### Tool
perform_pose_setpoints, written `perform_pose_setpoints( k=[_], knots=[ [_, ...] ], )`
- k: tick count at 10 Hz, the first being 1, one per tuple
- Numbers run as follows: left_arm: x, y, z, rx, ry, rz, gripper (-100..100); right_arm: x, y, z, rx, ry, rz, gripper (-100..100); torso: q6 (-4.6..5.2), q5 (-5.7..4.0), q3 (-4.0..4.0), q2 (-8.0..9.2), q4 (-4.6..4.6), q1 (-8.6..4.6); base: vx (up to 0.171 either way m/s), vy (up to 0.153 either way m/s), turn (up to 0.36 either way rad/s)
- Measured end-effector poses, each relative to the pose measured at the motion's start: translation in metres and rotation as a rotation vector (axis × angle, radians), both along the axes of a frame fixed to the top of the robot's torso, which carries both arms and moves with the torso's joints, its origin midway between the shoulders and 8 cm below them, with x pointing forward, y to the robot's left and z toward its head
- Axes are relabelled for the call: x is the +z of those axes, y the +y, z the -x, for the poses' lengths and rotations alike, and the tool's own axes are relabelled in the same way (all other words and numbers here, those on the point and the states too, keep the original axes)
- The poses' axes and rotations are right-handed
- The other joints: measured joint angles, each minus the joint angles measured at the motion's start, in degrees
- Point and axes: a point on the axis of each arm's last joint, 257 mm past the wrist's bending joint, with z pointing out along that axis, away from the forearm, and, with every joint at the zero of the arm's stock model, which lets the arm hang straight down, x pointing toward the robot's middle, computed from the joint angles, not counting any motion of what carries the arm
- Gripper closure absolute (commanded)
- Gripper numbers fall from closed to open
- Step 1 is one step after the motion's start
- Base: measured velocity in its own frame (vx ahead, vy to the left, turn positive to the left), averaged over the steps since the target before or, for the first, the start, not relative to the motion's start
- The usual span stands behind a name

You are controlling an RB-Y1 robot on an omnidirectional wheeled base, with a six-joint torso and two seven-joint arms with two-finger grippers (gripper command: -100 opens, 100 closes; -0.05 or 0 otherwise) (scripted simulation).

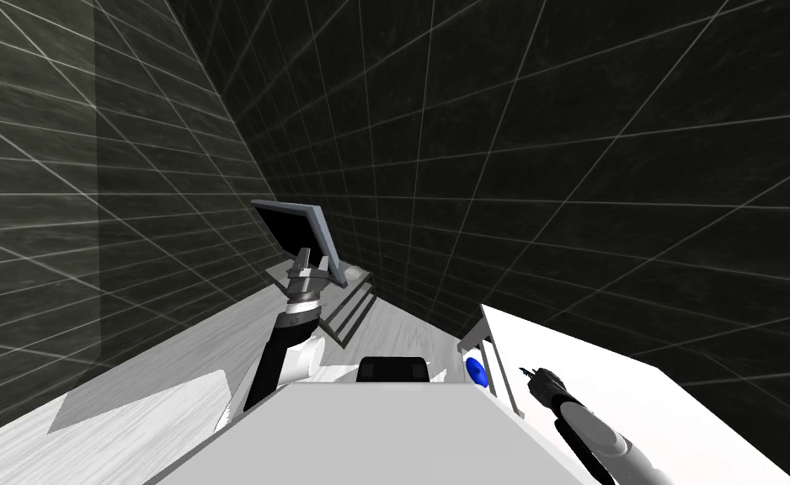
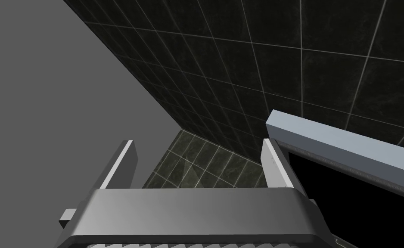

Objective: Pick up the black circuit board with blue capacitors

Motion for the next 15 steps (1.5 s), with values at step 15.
perform_pose_setpoints(
  k=[15],
  knots=[
    [0.000,0.000,0.000,0.000,0.000,0.000,0,0.007,0.039,-0.078,0.204,-0.003,-0.022,100,0.02,0.01,-0.11,-0.17,-0.05,0.05,0.042,0.014,-0.158]
  ],
)
